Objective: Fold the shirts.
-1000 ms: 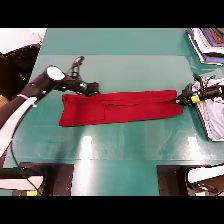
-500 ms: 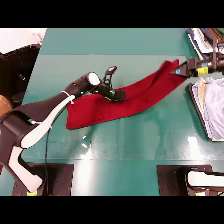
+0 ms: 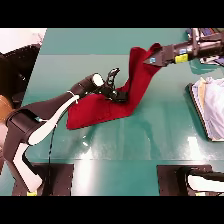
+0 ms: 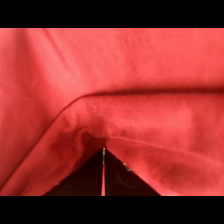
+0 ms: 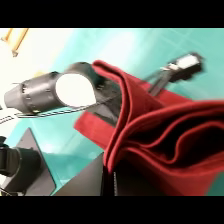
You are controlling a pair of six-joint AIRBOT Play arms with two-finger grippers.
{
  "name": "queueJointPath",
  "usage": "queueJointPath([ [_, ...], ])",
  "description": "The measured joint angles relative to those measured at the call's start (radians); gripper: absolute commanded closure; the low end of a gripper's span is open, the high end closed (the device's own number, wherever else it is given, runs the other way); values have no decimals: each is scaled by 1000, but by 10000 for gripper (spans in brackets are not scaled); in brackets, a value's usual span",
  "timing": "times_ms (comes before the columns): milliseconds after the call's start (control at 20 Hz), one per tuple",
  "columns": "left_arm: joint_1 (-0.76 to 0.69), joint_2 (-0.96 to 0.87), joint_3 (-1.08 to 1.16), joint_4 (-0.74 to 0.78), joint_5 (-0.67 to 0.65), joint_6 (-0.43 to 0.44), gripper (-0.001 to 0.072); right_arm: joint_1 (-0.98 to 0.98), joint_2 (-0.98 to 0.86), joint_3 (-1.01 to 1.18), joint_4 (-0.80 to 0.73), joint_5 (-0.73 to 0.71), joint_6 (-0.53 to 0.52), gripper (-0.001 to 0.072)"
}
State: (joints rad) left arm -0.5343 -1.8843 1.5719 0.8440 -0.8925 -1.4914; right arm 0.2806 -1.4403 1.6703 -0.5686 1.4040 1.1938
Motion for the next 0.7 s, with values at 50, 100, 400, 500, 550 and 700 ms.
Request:
queueJointPath([
  [50, 18, 15, 3, 16, -18, -1, 681, 29, 0, 2, 3, -16, 0, 697],
  [100, 45, 41, 4, 43, -46, -1, 681, 63, -1, 3, 10, -34, 0, 696],
  [400, 321, 326, 8, 272, -194, -1, 680, 352, -76, 6, 47, -200, -4, 692],
  [500, 425, 428, 8, 337, -229, 0, 680, 463, -129, 6, 50, -299, -24, 446],
  [550, 468, 471, 8, 359, -242, 0, 680, 513, -157, 6, 55, -349, -41, 295],
  [700, 583, 570, 9, 405, -274, 3, 680, 598, -219, 6, 44, -427, -89, 284],
])
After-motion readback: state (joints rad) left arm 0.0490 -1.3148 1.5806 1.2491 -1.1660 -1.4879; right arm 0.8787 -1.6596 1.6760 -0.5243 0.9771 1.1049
